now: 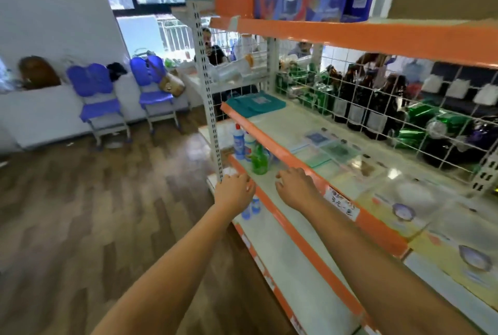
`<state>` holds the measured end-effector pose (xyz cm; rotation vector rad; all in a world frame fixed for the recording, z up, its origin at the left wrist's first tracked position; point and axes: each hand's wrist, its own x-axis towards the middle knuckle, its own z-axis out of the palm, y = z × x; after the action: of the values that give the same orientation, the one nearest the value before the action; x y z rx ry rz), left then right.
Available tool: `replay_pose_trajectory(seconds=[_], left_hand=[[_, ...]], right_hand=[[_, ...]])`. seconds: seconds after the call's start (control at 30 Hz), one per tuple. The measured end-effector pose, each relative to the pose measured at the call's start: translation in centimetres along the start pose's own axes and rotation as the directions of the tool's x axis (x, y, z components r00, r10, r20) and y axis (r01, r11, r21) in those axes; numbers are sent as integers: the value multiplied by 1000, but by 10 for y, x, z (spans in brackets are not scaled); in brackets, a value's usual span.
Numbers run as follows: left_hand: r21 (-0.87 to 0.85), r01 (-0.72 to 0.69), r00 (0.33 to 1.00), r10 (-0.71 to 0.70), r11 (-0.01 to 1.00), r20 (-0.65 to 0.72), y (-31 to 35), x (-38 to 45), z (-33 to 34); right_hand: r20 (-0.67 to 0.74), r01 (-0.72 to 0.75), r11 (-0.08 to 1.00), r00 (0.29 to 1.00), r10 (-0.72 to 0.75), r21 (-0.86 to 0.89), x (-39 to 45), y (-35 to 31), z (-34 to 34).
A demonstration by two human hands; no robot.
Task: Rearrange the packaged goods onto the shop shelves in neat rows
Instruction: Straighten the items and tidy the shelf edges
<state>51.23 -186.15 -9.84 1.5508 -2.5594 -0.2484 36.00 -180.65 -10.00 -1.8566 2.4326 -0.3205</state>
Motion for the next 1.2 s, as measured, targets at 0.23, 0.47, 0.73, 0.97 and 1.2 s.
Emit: replay_pose_trajectory(seconds=[0.23, 0.47, 0.73, 0.97, 1.2], left_hand=[[10, 98, 995, -98, 995, -6, -27, 105, -4], [-4, 92, 995, -93, 996, -41, -41, 194, -3], [-14, 52, 999, -52, 999, 18, -65, 282, 2], [37, -61, 997, 60, 997, 38, -106, 381, -3], [30, -187, 982, 186, 982, 31, -119, 465, -4]], right_hand=[[-23, 51, 998, 998, -51, -22, 116, 0, 1], [25, 41, 999, 999, -40, -33, 210, 12, 5], [41, -2, 1000, 999, 2, -1, 304, 16, 28], [40, -133, 991, 990, 132, 19, 397, 12, 37], [-31, -264, 961, 963, 267, 82, 472, 22, 36]])
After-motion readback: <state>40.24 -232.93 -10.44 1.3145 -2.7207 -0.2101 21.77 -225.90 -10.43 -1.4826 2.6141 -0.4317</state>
